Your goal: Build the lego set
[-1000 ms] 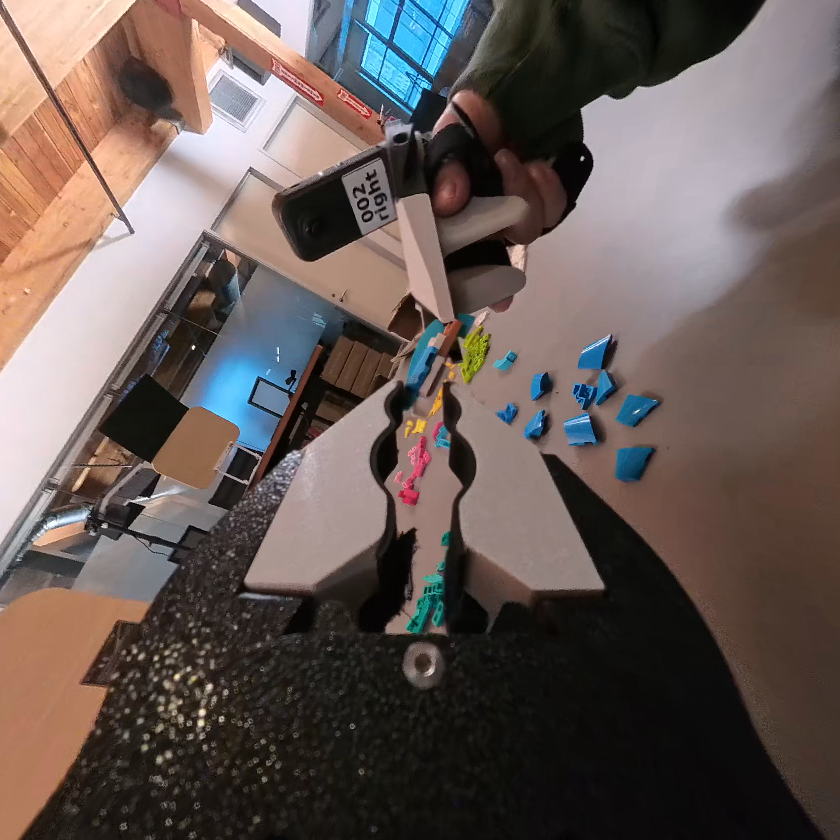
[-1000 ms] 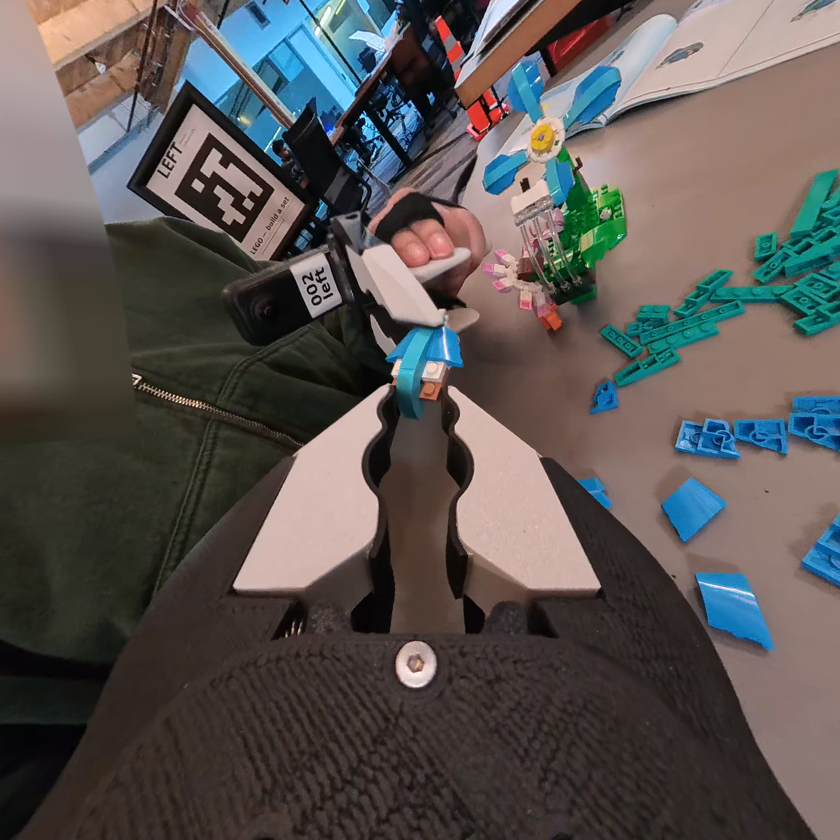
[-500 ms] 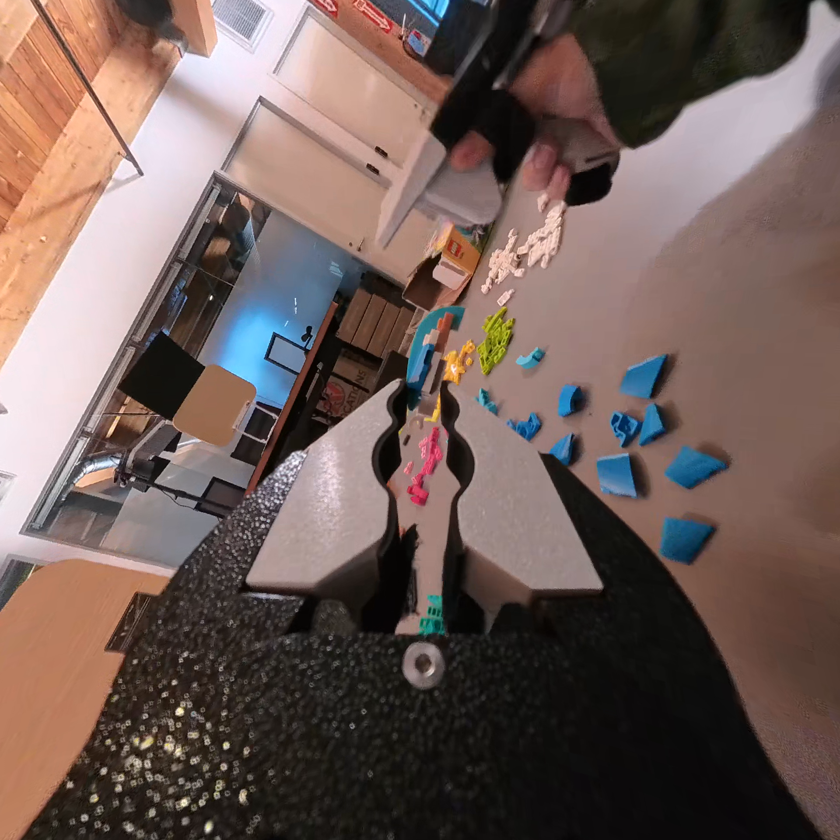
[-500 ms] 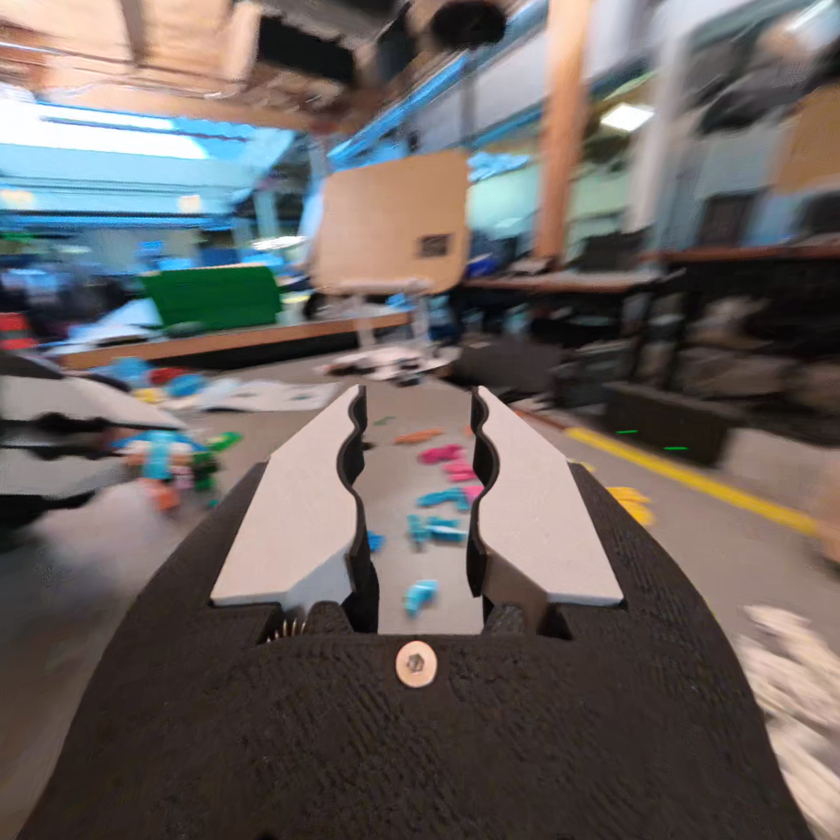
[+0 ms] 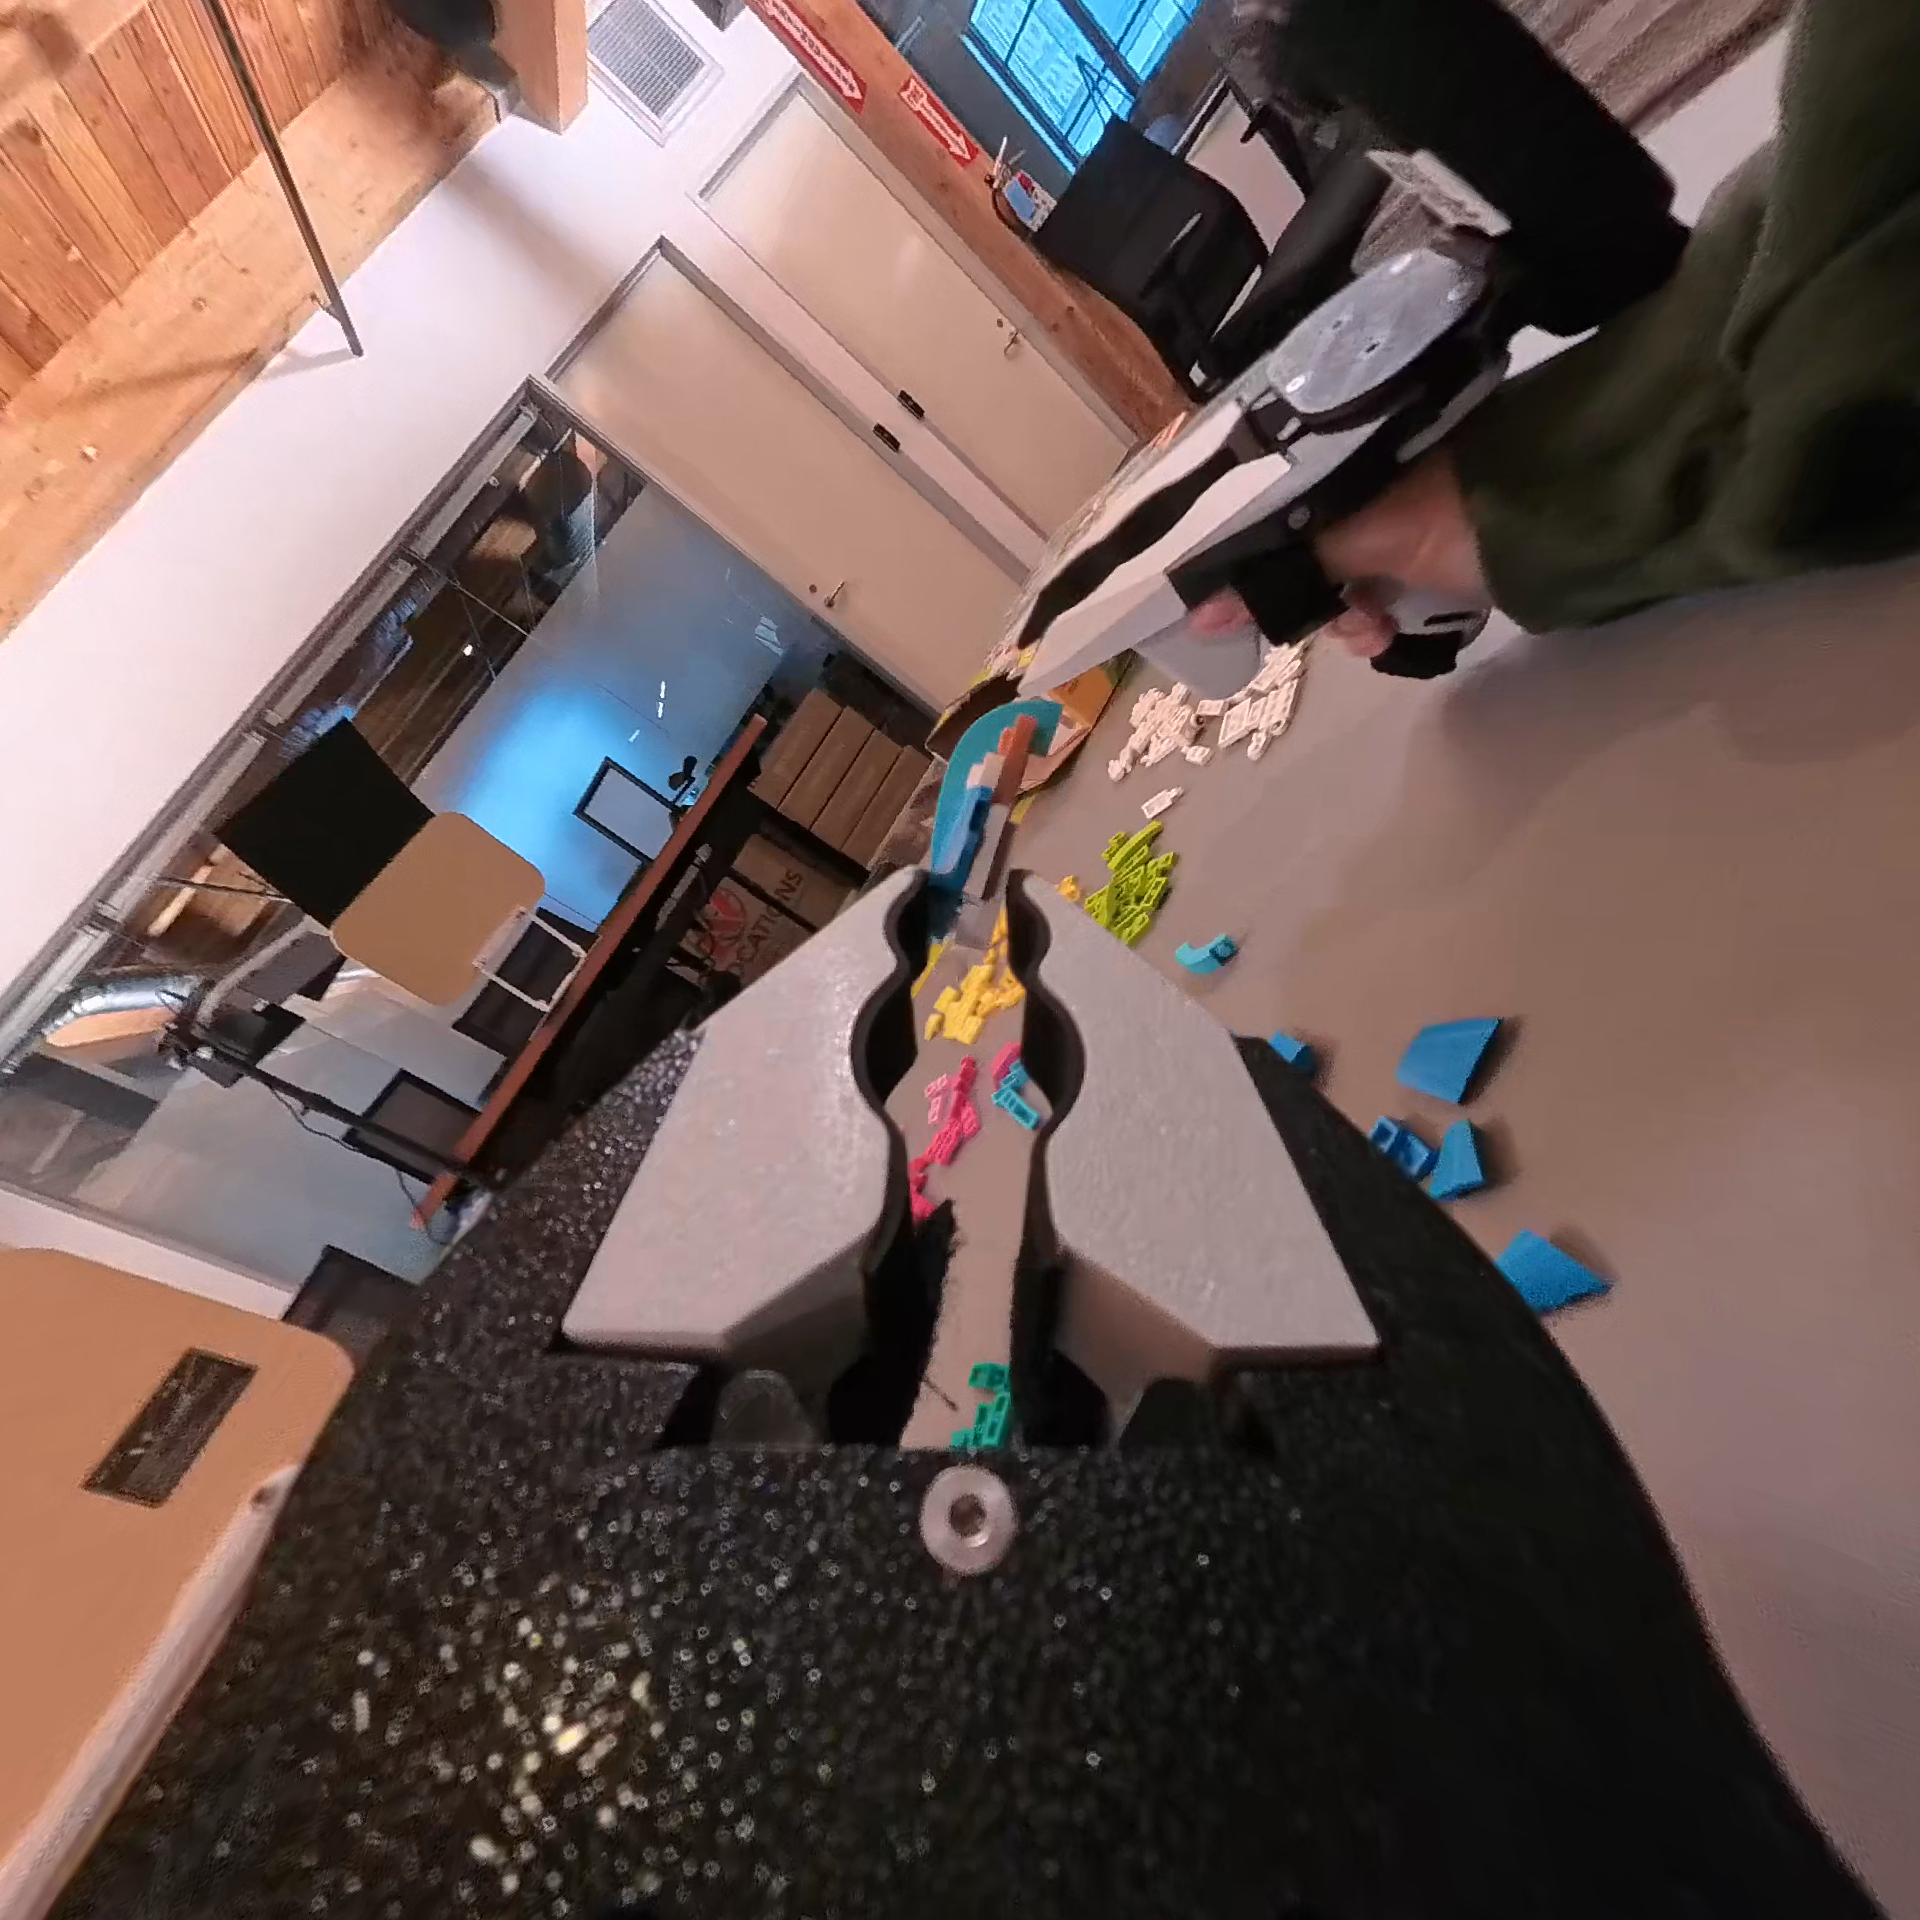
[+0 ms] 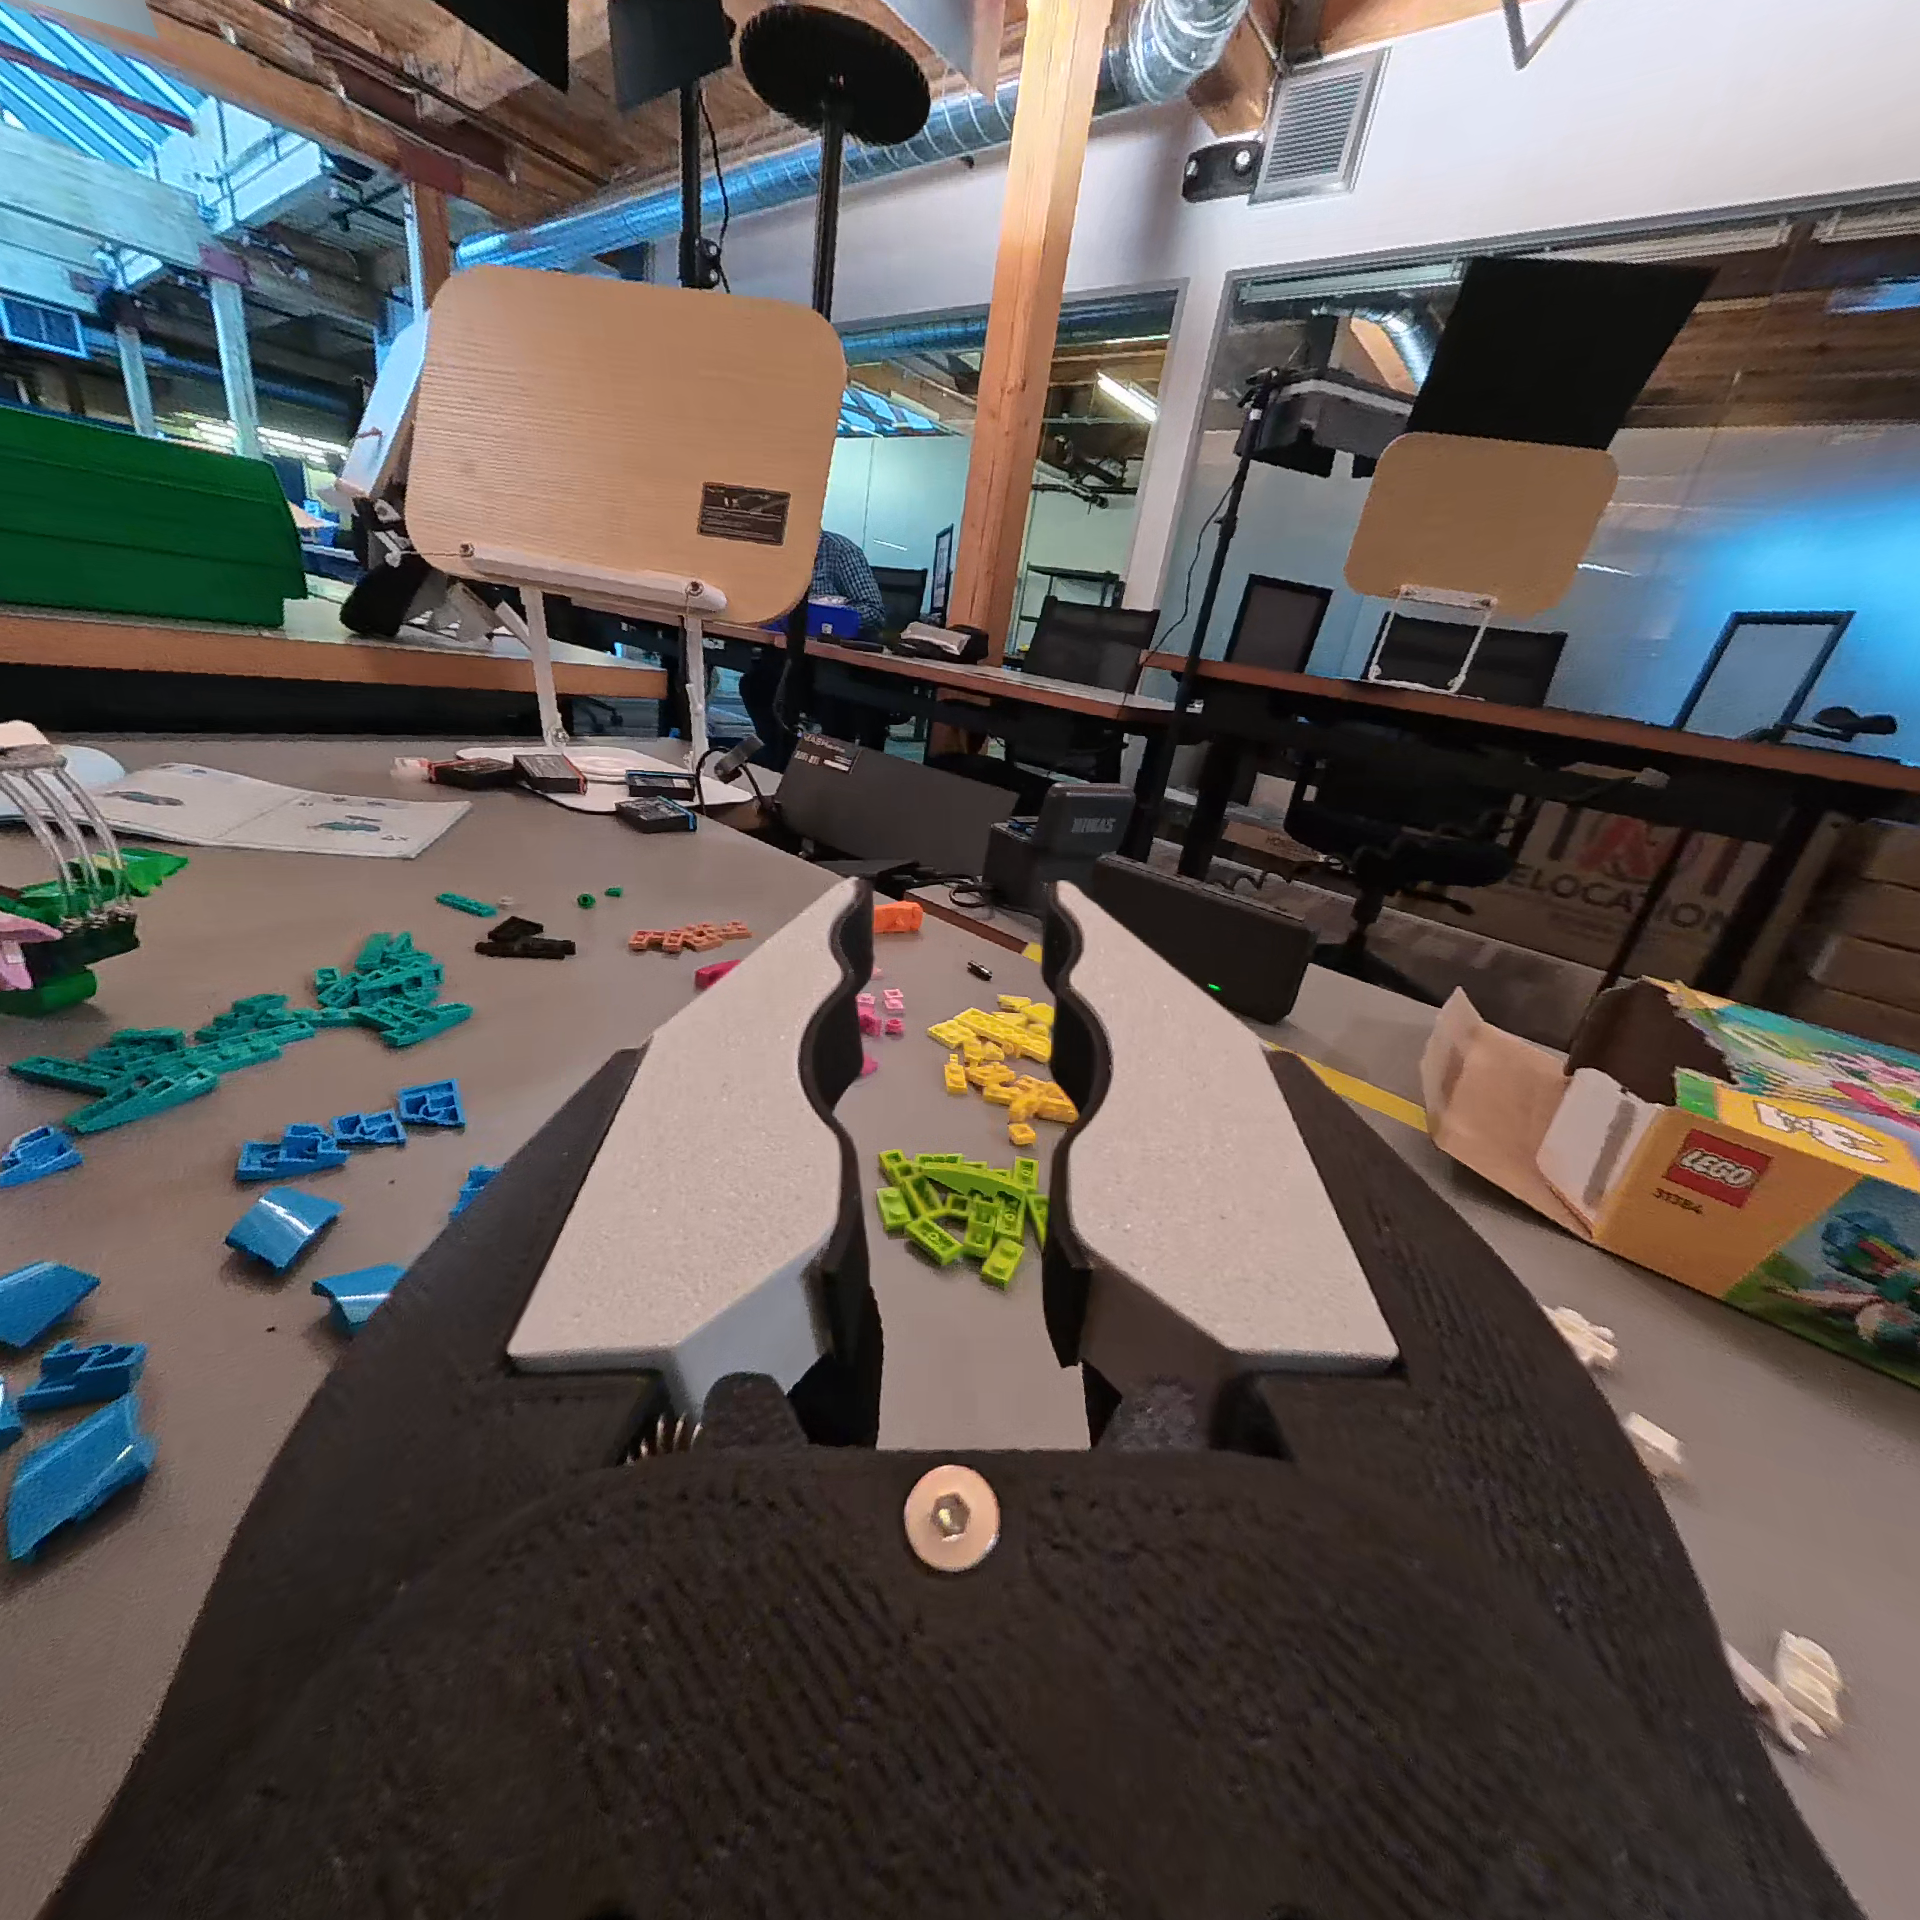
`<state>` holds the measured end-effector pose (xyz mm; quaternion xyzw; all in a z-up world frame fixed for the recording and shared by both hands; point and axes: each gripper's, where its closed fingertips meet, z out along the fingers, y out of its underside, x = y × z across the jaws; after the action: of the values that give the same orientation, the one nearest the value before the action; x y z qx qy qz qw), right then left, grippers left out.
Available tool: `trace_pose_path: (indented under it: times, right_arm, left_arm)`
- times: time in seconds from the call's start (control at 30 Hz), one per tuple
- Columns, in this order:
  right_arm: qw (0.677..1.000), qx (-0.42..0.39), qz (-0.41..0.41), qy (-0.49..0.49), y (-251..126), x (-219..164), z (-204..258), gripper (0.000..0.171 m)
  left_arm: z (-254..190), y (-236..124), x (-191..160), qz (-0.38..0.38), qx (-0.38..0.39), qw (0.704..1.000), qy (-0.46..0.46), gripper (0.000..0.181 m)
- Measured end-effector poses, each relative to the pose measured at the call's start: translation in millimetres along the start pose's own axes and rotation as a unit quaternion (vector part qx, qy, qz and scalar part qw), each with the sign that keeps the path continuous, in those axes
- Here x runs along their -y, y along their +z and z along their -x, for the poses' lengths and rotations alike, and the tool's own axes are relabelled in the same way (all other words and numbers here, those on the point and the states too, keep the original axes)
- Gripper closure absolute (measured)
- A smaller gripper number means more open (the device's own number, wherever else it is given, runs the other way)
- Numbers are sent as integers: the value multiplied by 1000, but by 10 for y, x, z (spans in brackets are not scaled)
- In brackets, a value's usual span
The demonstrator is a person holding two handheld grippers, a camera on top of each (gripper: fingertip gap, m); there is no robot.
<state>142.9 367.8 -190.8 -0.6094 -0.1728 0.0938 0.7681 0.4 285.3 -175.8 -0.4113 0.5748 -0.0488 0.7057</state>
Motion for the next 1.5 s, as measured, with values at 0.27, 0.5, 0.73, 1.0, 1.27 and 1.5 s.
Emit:
trace_pose_path:
  times: [0.27, 0.5, 0.73, 1.0, 1.27, 1.5]
  right_arm:
    - [998, -37, -8, -43, -60, 75, -177, 143]
    - [997, -50, 6, -55, -58, -11, -282, 144]
    - [998, -17, 18, -62, 4, -69, -127, 144]
    - [990, 97, 72, -79, 177, -229, 255, 146]
    - [859, 414, 301, -6, 49, -748, 1176, 144]
    - [809, 466, 358, 19, -134, -918, 1362, 146]
  left_arm:
    - [-111, 401, 83, -3, 1, 999, -42, 170]
    - [-135, 698, 58, -1, 19, 997, -71, 169]
    - [-96, 463, 225, -38, 25, 994, -102, 169]
    - [558, -23, 65, -31, 83, 986, -144, 169]
    - [881, -523, -11, 1, 144, 983, -110, 170]
    - [910, -818, -200, 43, 164, 980, -107, 170]
